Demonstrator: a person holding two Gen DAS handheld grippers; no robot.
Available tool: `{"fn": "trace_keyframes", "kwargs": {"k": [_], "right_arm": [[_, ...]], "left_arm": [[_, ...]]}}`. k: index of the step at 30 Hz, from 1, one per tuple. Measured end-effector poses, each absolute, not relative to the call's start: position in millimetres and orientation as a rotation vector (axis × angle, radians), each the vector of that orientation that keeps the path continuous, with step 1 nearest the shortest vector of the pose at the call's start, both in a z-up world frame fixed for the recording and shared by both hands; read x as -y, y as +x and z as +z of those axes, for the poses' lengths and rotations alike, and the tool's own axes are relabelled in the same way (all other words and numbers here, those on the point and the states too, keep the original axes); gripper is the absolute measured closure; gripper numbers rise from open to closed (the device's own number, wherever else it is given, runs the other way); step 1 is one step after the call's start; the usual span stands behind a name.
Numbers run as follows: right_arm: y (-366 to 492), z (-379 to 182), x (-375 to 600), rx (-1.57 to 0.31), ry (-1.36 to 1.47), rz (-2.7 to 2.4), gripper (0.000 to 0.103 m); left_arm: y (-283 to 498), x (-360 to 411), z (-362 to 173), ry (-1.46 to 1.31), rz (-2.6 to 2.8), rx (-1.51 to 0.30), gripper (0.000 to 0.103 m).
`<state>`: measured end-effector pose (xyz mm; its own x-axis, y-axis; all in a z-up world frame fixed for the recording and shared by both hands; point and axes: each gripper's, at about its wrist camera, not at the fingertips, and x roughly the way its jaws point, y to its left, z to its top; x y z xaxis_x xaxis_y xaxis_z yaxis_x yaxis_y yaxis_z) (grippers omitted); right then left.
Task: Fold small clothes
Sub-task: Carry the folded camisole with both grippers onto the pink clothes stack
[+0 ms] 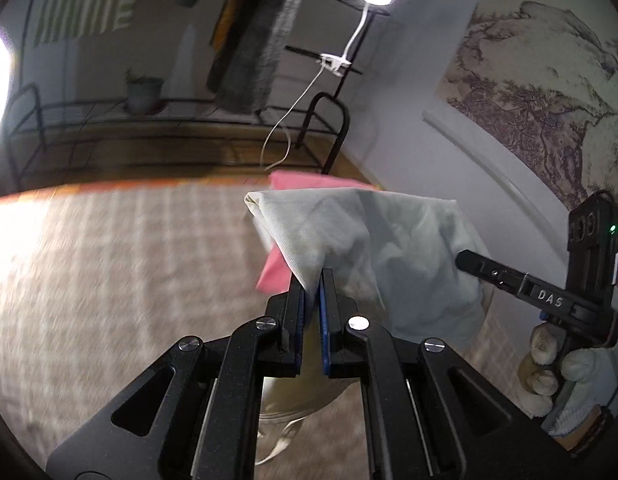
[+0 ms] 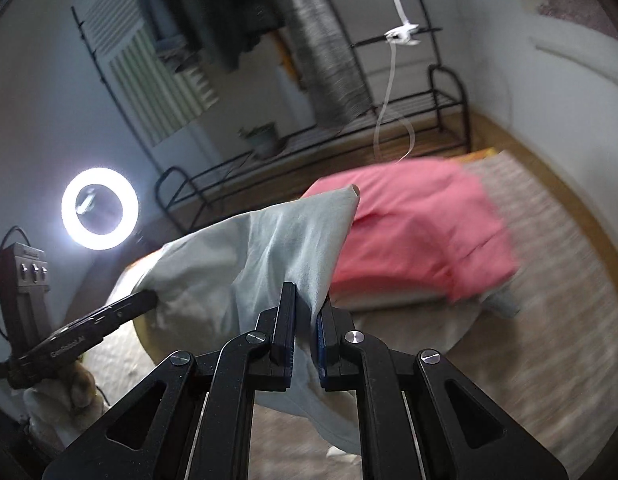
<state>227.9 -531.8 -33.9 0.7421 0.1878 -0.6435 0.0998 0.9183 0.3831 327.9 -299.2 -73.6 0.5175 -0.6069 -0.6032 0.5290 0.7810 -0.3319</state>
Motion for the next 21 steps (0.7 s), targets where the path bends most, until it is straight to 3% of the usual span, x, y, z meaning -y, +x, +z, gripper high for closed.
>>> {"fn": "trace_keyframes", "kwargs": {"k": [9,21], "right_arm": [[277.6,-21.3,601.8,-0.671,0.377,-0.069,0.096],[332.0,-64.1,629.3,-0.743,0.293,-0.146,0.096]], "left_arm": [[385.4,384.1,-85.9,-0.044,-0.654,-0.744,0.099],[414.8,431.9,-124.0,0.097,-0.56,-0.727,0.099]]}}
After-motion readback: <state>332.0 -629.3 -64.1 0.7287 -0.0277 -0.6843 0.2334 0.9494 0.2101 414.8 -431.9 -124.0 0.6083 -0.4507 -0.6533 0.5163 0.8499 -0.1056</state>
